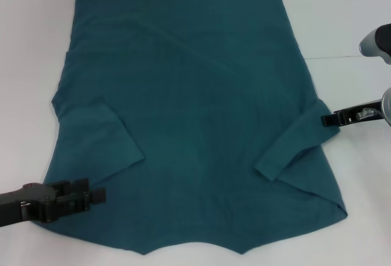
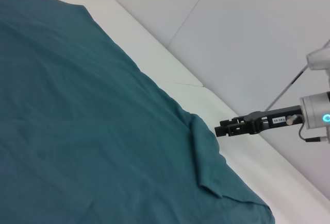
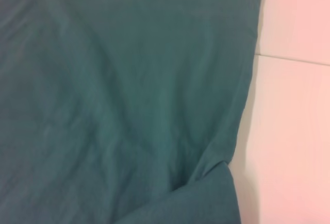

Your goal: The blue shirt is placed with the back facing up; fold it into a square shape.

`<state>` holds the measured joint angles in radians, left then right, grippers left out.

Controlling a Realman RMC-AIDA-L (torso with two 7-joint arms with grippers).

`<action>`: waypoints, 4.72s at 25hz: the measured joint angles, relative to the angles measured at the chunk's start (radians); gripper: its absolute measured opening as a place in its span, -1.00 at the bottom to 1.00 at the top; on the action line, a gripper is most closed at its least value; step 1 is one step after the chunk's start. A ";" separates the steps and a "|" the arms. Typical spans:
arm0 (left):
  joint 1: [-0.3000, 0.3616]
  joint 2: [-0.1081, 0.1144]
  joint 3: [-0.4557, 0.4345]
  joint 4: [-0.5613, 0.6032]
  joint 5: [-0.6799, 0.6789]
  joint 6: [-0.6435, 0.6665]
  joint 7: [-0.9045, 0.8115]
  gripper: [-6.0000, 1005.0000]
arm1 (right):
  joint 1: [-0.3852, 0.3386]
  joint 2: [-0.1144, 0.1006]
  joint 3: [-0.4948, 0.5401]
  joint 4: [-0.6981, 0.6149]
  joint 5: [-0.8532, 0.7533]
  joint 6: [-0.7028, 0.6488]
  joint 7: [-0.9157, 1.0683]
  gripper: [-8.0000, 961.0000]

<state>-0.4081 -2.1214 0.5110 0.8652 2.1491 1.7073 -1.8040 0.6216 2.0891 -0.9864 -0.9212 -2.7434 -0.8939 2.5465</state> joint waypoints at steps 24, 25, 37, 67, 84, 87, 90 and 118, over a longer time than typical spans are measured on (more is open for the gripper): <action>0.003 0.000 0.001 0.000 0.000 0.001 0.000 0.40 | 0.044 -0.001 -0.004 0.151 0.028 0.073 -0.032 -0.07; 0.003 0.000 0.001 0.000 0.000 0.001 0.000 0.40 | 0.042 -0.001 -0.003 0.151 0.039 0.073 -0.038 -0.15; 0.008 -0.002 0.001 0.000 0.000 0.001 0.000 0.40 | 0.033 -0.019 0.003 0.136 0.223 0.046 -0.079 -0.73; -0.002 0.003 0.001 0.001 0.023 0.000 0.010 0.40 | 0.095 -0.005 0.067 0.230 0.403 0.138 -0.053 -0.62; -0.009 0.006 0.001 0.000 0.028 -0.002 0.012 0.41 | 0.224 -0.015 0.052 0.391 0.397 0.269 -0.092 0.28; -0.008 0.005 0.001 0.000 0.028 -0.003 0.013 0.41 | 0.227 -0.015 0.043 0.388 0.395 0.276 -0.107 0.28; -0.007 0.005 0.000 0.000 0.028 -0.009 0.015 0.41 | 0.221 -0.017 0.041 0.350 0.395 0.255 -0.131 0.28; 0.020 0.000 -0.039 0.252 0.304 -0.048 -0.608 0.42 | 0.103 -0.032 0.024 -0.318 0.211 -0.598 -0.143 0.26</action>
<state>-0.3877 -2.1214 0.4718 1.1176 2.4531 1.6594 -2.4119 0.7242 2.0573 -0.9621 -1.2394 -2.5321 -1.4915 2.4038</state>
